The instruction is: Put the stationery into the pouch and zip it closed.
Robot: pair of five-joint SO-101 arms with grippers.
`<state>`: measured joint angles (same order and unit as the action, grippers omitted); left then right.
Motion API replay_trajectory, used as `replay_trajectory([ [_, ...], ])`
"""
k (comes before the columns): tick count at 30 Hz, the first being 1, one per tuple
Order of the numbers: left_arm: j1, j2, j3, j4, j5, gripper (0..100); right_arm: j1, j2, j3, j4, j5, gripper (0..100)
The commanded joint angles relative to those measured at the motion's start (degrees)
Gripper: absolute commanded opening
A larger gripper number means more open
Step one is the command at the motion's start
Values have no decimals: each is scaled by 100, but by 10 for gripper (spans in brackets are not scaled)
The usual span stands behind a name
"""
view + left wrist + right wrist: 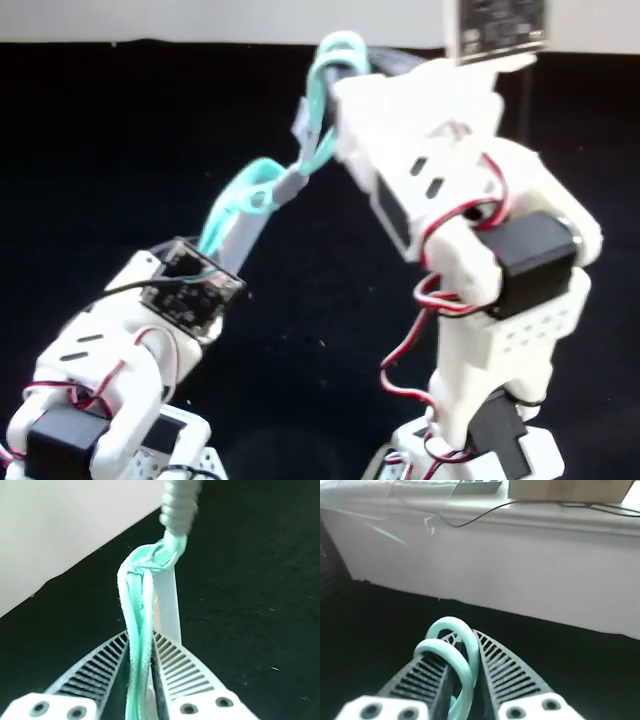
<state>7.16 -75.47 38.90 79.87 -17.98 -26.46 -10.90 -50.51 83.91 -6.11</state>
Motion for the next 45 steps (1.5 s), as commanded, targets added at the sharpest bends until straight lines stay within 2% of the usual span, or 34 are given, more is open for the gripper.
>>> replay_trajectory([
  [1, -664, -189, -136, 308, 53, 139, -251, 110, 75, 22, 53, 6],
  [4, -1007, -277, -497, 879, 53, 236, -259, 198, 57, -4, 18, 6],
  [8, -840, -268, -1244, 1556, 53, 234, -259, 198, 57, -101, 9, 6],
  [11, -637, -259, -1578, 1741, 79, 228, -259, 198, 57, -101, 9, 6],
  [17, -435, -224, -1938, 1732, 88, 204, -259, 198, 57, -84, 9, 6],
  [30, -426, 215, -1903, 1952, 62, 202, -224, 207, 57, -92, 9, 6],
  [34, -426, 215, -1903, 2022, 53, 136, -224, 207, 57, -92, 9, 6],
  [38, -453, 198, -1903, 2048, -413, 96, -189, 207, 57, -101, 18, 6],
  [45, -462, 224, -1710, 2092, -440, 104, 84, 207, 57, -365, 44, 6],
])
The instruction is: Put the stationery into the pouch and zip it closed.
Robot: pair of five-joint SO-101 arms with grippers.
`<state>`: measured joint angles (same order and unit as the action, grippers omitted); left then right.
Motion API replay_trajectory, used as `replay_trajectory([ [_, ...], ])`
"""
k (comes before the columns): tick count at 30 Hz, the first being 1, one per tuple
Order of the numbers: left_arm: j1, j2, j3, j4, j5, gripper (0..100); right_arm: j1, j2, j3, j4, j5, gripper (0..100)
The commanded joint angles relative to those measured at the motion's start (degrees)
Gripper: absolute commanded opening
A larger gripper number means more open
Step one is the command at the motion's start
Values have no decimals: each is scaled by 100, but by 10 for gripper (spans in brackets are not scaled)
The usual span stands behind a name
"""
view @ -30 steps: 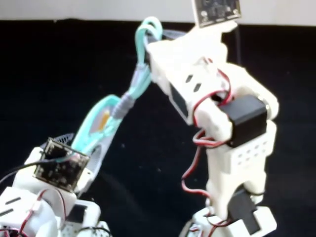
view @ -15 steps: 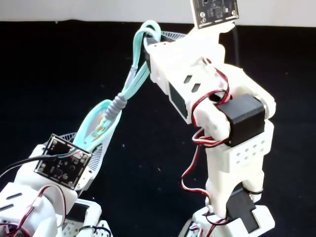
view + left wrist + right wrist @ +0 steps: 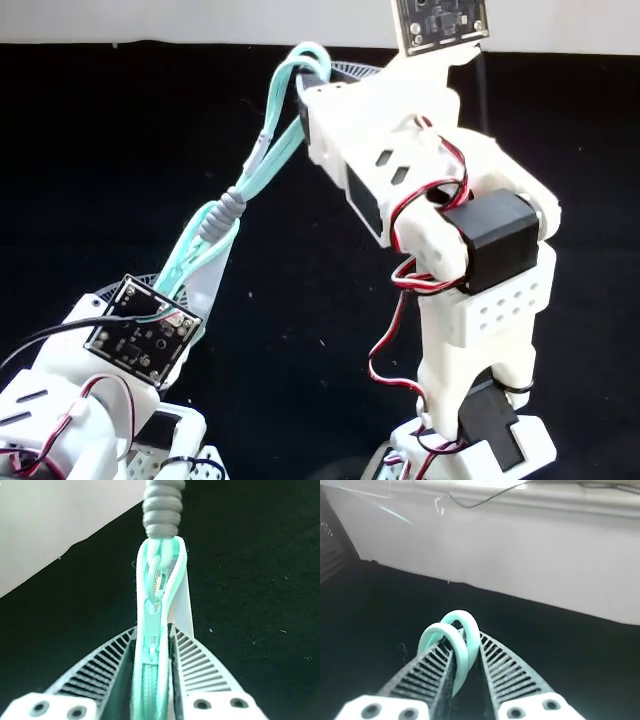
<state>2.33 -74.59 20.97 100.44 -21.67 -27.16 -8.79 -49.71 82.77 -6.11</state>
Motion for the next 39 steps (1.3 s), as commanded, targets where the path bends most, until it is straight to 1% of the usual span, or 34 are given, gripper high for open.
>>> replay_trajectory([
  [1, 22, 136, 189, 35, -176, 119, 154, -4, -22, -277, 44, 6],
  [4, 13, 127, 338, 35, -334, 165, 154, -4, -22, -268, 44, 6],
  [6, 13, 136, 215, 44, -352, 160, 154, -4, -22, -259, 44, 6],
  [9, -4, 145, 224, 44, -651, 162, 163, -4, -22, -233, 44, 6],
  [11, -242, 145, 171, 44, -703, 163, 163, 4, -22, -224, 53, 6],
  [15, -813, 145, 171, 53, -1081, 162, 163, 40, -13, -224, 53, 6],
  [21, -892, 145, 224, 70, -1108, 160, 163, 48, 22, -224, 53, 6],
  [23, -892, 145, 215, 70, -1116, 133, 163, 48, 22, -224, 53, 6],
  [26, -884, 136, 189, 70, -1116, 22, 163, 48, 22, -224, 53, 6],
  [27, -884, 136, 189, 70, -1125, 1, 163, 48, 22, -224, 53, 6],
  [29, -884, 84, 180, 70, -1152, 11, 198, 48, 31, -224, 53, 6],
  [33, -910, 75, 171, 70, -1152, 6, 716, 57, 48, -242, 53, 6],
  [39, -892, -154, 215, 70, -1152, 6, 2026, 75, 57, -277, 53, 6],
])
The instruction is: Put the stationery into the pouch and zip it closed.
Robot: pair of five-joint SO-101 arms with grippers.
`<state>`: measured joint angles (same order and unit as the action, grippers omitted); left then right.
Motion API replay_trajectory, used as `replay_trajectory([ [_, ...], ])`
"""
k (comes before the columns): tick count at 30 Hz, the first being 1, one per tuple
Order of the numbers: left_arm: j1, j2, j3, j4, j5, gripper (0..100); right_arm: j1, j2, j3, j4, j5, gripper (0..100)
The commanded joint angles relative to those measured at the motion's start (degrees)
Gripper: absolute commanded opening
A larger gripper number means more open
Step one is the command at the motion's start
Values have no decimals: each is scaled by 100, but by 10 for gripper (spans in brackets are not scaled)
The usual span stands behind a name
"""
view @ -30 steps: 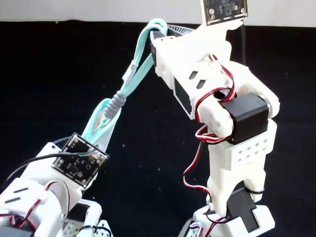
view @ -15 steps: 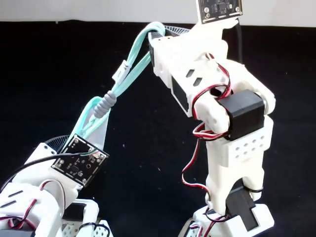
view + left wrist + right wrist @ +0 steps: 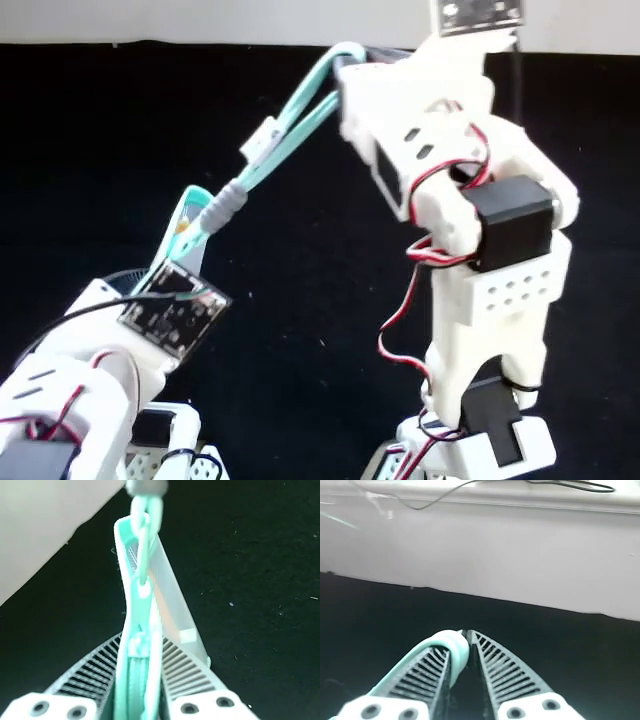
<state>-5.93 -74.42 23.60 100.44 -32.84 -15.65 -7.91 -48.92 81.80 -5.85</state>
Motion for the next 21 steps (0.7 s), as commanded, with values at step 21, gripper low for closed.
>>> replay_trajectory([
  [21, -75, -356, -31, 53, -9, 6, 2202, 119, 629, -1103, -18, 6],
])
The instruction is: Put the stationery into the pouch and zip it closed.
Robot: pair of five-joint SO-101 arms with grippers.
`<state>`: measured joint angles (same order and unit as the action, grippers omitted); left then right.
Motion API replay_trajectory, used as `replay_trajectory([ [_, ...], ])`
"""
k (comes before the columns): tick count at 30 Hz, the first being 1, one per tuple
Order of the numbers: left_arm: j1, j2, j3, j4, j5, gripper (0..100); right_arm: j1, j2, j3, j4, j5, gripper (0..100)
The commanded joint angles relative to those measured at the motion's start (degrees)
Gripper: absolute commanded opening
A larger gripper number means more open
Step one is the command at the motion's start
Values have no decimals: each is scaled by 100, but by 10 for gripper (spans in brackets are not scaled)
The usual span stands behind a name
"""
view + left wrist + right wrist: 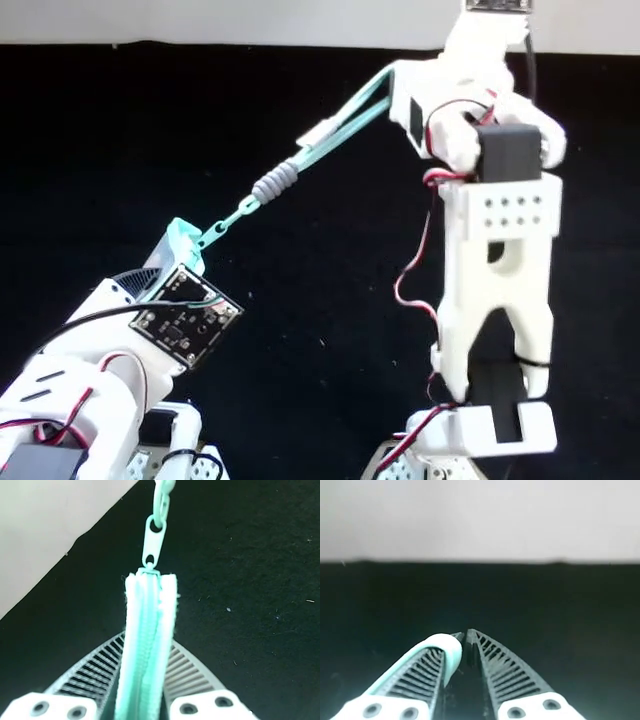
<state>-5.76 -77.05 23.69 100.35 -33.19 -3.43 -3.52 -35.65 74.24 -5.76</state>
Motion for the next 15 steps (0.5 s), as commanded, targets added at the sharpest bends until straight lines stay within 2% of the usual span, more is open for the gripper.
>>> replay_trajectory([
  [1, -92, -92, -40, 62, 26, 7, 980, -382, -936, -338, -26, 6],
  [5, -84, -92, 136, 35, 18, 10, 980, -532, -1631, -295, -9, 6],
  [8, -84, -145, 655, -378, 18, 17, 980, -567, -1877, -101, 9, 6],
  [15, -84, -145, 1314, -1116, 18, 197, 1007, -567, -2774, -57, 18, 6],
])
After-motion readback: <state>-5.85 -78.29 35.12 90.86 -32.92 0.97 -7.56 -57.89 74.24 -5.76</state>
